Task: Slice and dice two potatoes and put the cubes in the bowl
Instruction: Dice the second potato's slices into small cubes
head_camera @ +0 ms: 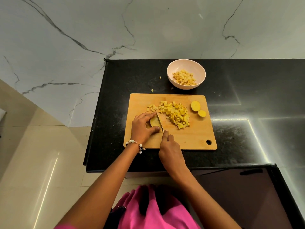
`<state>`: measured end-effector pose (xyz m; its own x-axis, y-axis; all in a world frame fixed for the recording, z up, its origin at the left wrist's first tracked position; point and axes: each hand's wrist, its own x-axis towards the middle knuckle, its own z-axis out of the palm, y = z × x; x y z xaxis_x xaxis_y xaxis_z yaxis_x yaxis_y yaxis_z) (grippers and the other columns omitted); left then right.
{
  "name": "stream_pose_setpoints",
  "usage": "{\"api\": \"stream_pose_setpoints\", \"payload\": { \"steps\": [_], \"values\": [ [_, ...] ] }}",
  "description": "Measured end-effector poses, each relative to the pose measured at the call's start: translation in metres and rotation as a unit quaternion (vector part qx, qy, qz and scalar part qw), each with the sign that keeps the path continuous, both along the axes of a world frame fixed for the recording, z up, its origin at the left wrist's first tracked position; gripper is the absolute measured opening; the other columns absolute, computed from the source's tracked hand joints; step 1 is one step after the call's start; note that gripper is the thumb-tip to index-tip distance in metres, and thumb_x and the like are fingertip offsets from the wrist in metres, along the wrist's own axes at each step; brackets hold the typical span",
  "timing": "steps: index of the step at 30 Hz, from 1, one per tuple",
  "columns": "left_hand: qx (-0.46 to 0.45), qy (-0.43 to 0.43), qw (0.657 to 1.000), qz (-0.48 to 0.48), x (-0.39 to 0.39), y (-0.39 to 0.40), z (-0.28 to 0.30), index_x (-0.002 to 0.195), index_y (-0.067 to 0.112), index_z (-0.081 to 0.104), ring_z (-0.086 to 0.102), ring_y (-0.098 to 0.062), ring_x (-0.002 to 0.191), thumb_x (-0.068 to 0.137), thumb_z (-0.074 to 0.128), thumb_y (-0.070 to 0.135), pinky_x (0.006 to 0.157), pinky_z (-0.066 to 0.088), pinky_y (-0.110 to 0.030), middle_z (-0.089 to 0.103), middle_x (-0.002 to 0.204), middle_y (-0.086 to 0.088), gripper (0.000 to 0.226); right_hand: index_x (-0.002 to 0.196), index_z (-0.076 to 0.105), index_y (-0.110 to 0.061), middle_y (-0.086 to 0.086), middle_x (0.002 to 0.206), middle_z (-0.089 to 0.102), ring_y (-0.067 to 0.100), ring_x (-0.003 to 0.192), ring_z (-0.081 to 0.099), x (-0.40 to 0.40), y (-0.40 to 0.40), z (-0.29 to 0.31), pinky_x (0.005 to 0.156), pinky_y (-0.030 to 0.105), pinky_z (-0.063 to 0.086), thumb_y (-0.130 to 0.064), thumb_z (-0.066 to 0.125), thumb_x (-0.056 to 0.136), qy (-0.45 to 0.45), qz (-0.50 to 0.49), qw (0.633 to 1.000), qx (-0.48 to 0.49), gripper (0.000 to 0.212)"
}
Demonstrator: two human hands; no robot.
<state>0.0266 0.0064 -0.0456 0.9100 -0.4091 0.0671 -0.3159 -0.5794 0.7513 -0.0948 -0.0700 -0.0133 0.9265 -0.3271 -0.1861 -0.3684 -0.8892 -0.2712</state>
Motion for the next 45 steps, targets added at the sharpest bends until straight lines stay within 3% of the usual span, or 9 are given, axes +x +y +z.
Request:
{"api": "stream_pose_setpoints", "payload": {
  "steps": [4,6,9,19,25,29,33,39,45],
  "values": [
    [-0.008,-0.007,1.000,-0.003,-0.001,0.000,0.000,0.123,0.021,0.062,0.050,-0.018,0.108,0.065,0.082,0.029,0.090,0.044,-0.033,0.062,0.120,0.001,0.062,0.117,0.057,0.015,0.017,0.080,0.061,0.023,0.042,0.053,-0.026,0.003,-0.004,0.036,0.026,0.036,0.003,0.080,0.048,0.006,0.007,0.999,-0.036,0.073],
    [-0.005,-0.007,1.000,-0.007,-0.001,0.001,-0.001,0.124,0.021,0.061,0.050,-0.018,0.109,0.066,0.082,0.029,0.091,0.044,-0.033,0.061,0.121,0.001,0.063,0.127,0.048,0.013,0.017,0.094,0.060,0.026,0.057,0.060,-0.034,0.002,0.002,0.047,0.029,0.044,-0.001,0.074,0.062,0.027,0.010,0.999,-0.027,0.071],
    [-0.005,0.005,1.000,-0.021,0.001,0.004,-0.002,0.128,0.022,0.057,0.049,-0.018,0.110,0.066,0.082,0.030,0.092,0.046,-0.036,0.059,0.123,0.001,0.067,0.148,0.016,-0.001,0.015,0.128,0.045,0.032,0.100,0.055,-0.034,-0.003,0.006,0.078,0.036,0.043,-0.005,0.036,0.094,-0.010,-0.012,1.000,0.026,0.058],
    [-0.004,0.010,0.999,-0.036,0.003,0.010,-0.005,0.132,0.024,0.053,0.051,-0.015,0.111,0.072,0.079,0.024,0.095,0.046,-0.035,0.059,0.125,0.005,0.065,0.149,0.009,0.002,0.019,0.134,0.041,0.032,0.104,0.054,-0.007,0.001,0.009,0.082,0.035,0.043,-0.001,0.029,0.094,0.003,-0.005,1.000,0.009,0.058],
    [-0.022,-0.001,1.000,-0.020,0.002,0.007,-0.009,0.126,0.022,0.059,0.052,-0.016,0.108,0.069,0.080,0.024,0.091,0.047,-0.039,0.062,0.120,0.003,0.060,0.139,0.027,0.015,0.029,0.113,0.054,0.037,0.070,0.063,0.001,0.011,-0.002,0.058,0.039,0.048,0.007,0.043,0.084,-0.022,0.005,0.999,-0.026,0.057],
    [-0.024,-0.006,1.000,-0.015,0.001,0.007,-0.008,0.127,0.021,0.058,0.051,-0.016,0.108,0.070,0.080,0.024,0.091,0.047,-0.039,0.062,0.121,0.002,0.061,0.114,0.060,0.014,0.017,0.076,0.060,0.021,0.035,0.049,-0.024,0.011,-0.004,0.031,0.025,0.032,0.005,0.077,0.049,-0.009,0.010,0.999,-0.050,0.068],
    [-0.028,0.000,0.999,-0.018,0.001,0.009,-0.006,0.127,0.020,0.058,0.053,-0.016,0.104,0.068,0.081,0.023,0.092,0.047,-0.035,0.062,0.120,0.002,0.063,0.142,0.030,0.008,0.022,0.113,0.055,0.036,0.078,0.062,-0.033,0.004,0.002,0.061,0.039,0.047,0.002,0.048,0.086,-0.001,0.010,1.000,0.008,0.059],
    [-0.058,0.027,0.998,-0.017,0.002,0.014,-0.005,0.131,0.020,0.054,0.058,-0.009,0.093,0.068,0.082,0.017,0.084,0.045,-0.009,0.062,0.111,0.009,0.069,0.148,0.015,0.001,0.018,0.127,0.046,0.033,0.101,0.054,-0.013,-0.002,0.005,0.081,0.038,0.044,-0.003,0.033,0.094,-0.039,-0.006,0.998,0.041,0.057],
    [-0.066,0.005,0.998,-0.003,0.000,0.013,-0.007,0.130,0.019,0.055,0.058,-0.014,0.094,0.068,0.081,0.014,0.088,0.049,-0.025,0.064,0.106,0.012,0.067,0.148,0.011,0.004,0.020,0.129,0.044,0.034,0.098,0.056,-0.010,0.006,0.005,0.077,0.037,0.044,0.000,0.029,0.093,0.002,0.006,1.000,0.009,0.058]
  ]
}}
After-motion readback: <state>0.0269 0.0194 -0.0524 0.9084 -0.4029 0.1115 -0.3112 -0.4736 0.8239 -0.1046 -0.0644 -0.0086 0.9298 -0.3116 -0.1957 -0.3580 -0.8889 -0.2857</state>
